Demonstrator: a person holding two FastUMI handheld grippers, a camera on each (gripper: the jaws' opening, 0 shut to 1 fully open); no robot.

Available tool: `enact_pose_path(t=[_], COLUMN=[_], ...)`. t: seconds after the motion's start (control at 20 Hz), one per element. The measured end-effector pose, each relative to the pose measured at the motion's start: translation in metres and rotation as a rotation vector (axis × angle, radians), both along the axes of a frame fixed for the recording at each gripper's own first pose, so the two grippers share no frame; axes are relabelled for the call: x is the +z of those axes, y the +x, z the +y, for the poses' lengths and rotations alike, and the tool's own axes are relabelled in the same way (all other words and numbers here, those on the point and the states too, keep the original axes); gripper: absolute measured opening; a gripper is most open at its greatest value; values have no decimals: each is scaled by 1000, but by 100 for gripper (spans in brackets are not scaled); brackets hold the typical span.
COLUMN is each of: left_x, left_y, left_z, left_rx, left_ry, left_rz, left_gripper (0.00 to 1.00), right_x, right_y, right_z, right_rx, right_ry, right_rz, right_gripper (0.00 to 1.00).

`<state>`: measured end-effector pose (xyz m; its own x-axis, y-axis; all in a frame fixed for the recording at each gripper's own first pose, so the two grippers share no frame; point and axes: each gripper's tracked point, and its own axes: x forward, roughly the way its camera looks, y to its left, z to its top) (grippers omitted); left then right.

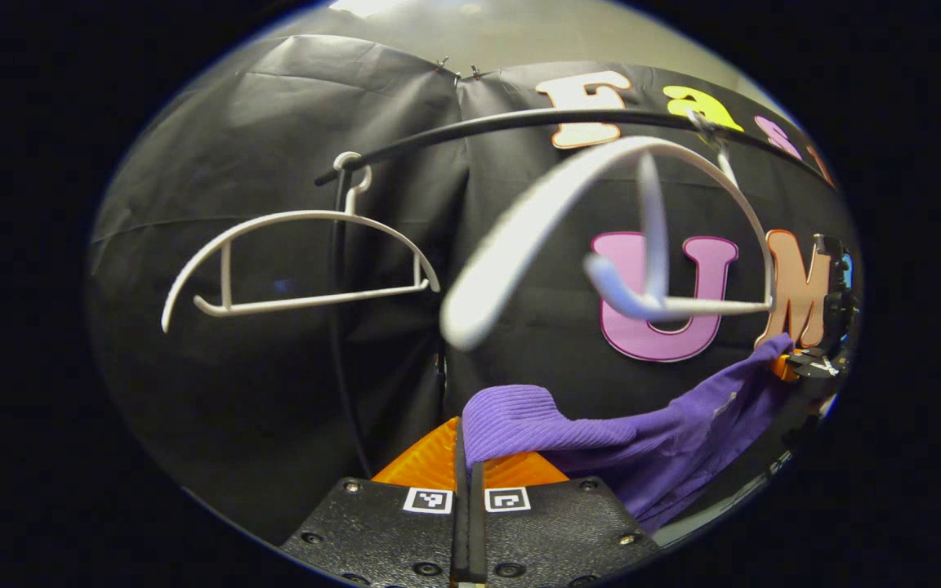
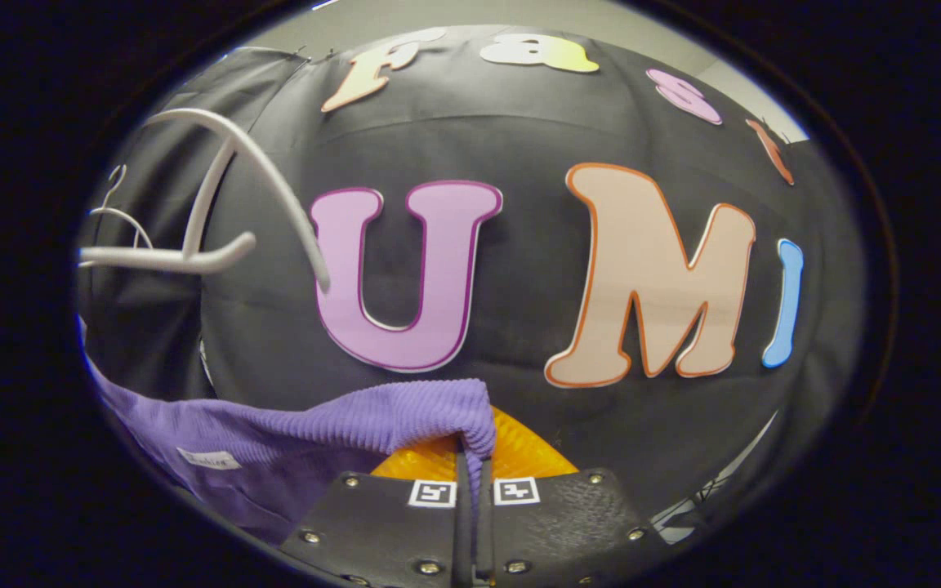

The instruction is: Grasp the clothes on the hanger with both hands and then place them into the laundry hamper below.

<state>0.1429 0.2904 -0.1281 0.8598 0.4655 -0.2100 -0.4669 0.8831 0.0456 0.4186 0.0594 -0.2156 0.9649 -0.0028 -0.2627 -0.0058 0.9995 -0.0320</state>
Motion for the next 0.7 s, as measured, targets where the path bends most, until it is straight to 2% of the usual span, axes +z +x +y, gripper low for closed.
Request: enact_pose_path(t=[0.1,0.15,0.45,0.7], left_x=[-19,-26,-74,-105], left_y=[-1,2,24,39], left_z=[-14,-21,-81,-130], left_rx=[-29,-46,-179,-268], left_ry=[-13,-17,-62,-97], left_rz=[23,37,119,188], left_gripper=[0,0,0,0], right_x=[-12,-17,-43,-68], right_y=[-15,-23,-73,-101], right_z=[0,2,23,36], right_rx=[12,22,109,169], right_ry=[-1,-6,-11,-2], right_rz=[28,40,124,211], right_gripper=[6,3,3,3])
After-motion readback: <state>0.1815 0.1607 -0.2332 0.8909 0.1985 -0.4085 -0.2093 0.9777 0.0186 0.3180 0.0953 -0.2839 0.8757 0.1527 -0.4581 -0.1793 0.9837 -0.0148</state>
